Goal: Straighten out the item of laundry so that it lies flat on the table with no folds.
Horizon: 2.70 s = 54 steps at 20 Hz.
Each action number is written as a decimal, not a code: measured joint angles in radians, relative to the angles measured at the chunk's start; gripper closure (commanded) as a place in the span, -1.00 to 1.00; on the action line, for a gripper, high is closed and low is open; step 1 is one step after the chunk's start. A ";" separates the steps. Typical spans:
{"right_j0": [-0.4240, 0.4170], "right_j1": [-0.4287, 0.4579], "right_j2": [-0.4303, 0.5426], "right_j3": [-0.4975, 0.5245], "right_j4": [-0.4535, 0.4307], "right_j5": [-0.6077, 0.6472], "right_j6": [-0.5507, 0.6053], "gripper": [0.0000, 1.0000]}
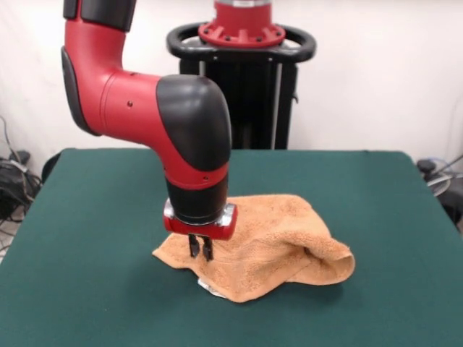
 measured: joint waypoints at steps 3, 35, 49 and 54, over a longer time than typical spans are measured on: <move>0.002 -0.001 0.000 0.000 -0.001 0.000 0.000 1.00; 0.332 -0.397 -0.277 0.383 -0.041 -0.168 0.048 1.00; 0.614 -0.556 -0.333 0.470 0.112 0.063 0.286 1.00; 0.504 -0.539 -0.333 0.501 0.080 -0.077 0.286 1.00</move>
